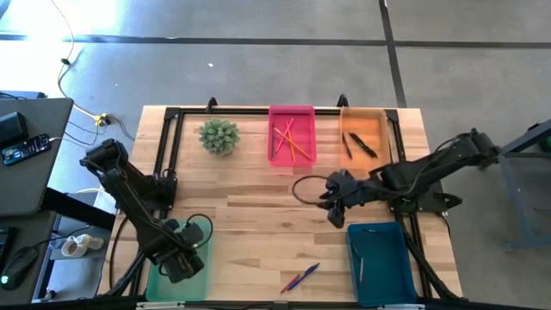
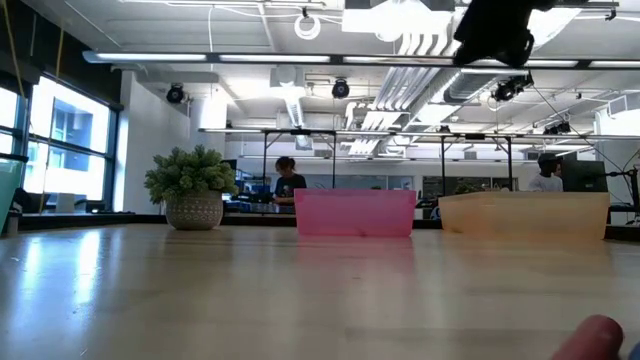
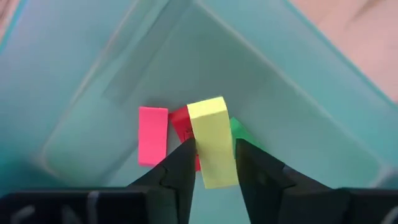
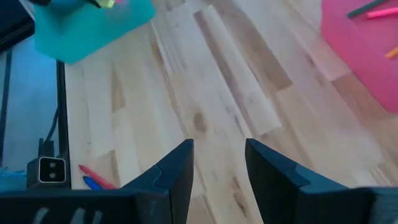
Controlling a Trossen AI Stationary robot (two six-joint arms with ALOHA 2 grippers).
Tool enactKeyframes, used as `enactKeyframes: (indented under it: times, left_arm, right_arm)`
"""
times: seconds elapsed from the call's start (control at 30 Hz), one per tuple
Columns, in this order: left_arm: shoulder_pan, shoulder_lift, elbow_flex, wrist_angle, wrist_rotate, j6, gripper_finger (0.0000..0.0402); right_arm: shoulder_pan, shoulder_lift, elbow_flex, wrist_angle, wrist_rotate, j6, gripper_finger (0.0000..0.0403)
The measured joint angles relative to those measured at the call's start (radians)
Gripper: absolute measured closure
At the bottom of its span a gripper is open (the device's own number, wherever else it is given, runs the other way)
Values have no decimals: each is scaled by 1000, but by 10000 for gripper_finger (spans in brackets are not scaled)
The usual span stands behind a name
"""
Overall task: Sort crayons/erasers/pens/pencils in bins
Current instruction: Put the light green eraser into the green bin, then put the blue pen into the orange bin
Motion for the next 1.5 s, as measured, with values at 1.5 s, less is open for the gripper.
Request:
enactKeyframes:
  times: [1.5]
  left_arm:
    - [144, -436, 0, -116, -128, 295, 259]
  right_arm:
    - [310, 700, 496, -317, -254, -152, 265]
